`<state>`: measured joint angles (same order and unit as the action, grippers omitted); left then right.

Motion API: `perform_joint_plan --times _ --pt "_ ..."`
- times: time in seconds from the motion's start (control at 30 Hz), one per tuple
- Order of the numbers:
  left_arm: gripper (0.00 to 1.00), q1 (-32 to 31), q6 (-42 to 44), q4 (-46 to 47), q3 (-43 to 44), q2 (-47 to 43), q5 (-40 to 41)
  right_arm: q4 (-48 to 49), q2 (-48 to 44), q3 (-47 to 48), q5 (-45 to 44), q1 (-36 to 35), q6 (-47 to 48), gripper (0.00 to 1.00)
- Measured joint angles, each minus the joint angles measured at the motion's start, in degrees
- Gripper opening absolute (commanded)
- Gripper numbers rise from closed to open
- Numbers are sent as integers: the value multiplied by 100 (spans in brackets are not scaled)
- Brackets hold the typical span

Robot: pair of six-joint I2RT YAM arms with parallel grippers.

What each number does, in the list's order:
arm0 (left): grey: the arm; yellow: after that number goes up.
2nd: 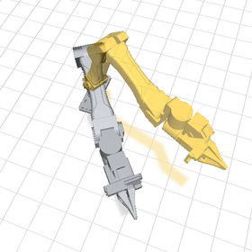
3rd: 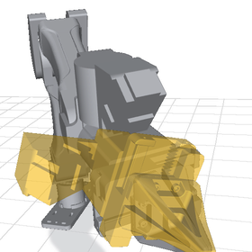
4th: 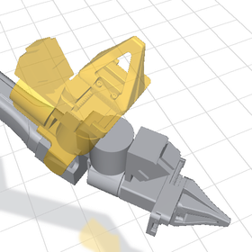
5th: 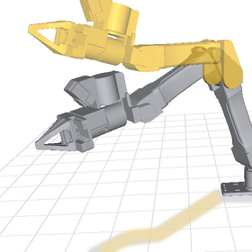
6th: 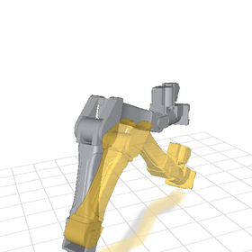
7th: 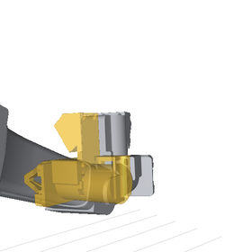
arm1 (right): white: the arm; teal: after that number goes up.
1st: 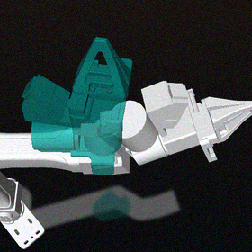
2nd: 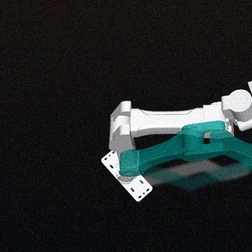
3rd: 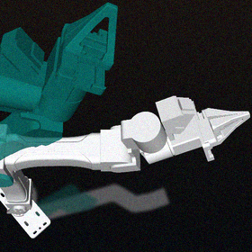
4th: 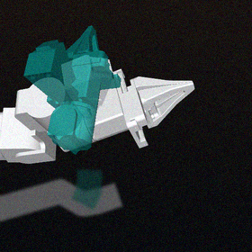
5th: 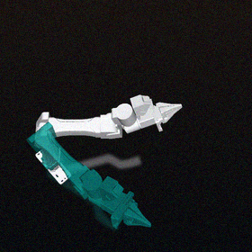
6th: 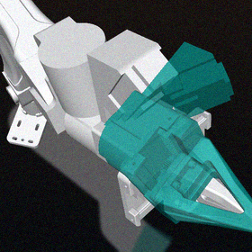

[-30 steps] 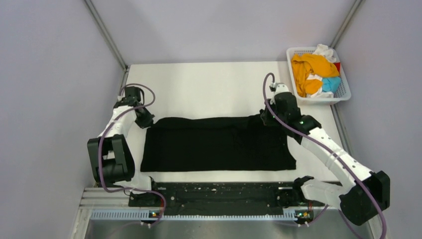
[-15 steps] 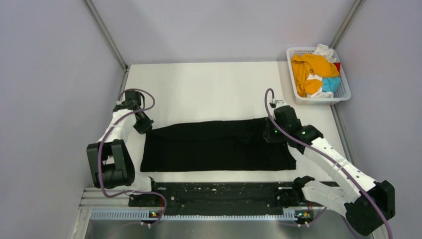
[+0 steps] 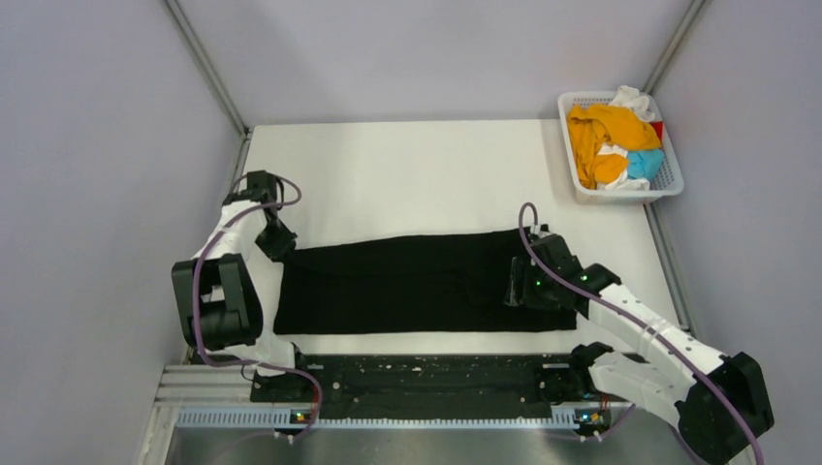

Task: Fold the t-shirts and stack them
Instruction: Fold the other side of the tshirt into a rectangle, then rotate the tshirt 90 degrees

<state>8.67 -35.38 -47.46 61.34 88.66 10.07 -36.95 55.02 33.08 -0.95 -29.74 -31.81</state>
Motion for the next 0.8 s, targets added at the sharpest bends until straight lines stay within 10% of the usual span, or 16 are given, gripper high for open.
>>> perform_joint_plan --times 0.07,0.17,0.53,0.8 --pt "68 0 -61 -125 219 81 208 -118 -116 -109 17 -11 -146 97" --pt "95 2 -129 -317 463 83 605 -278 -323 -114 -46 -17 -284 99" --pt "99 -37 -293 -28 317 -796 13 179 -911 485 -374 -17 -57 99" --pt "99 -1303 -50 817 111 -387 -1137 1263 968 485 -505 -15 -291 99"
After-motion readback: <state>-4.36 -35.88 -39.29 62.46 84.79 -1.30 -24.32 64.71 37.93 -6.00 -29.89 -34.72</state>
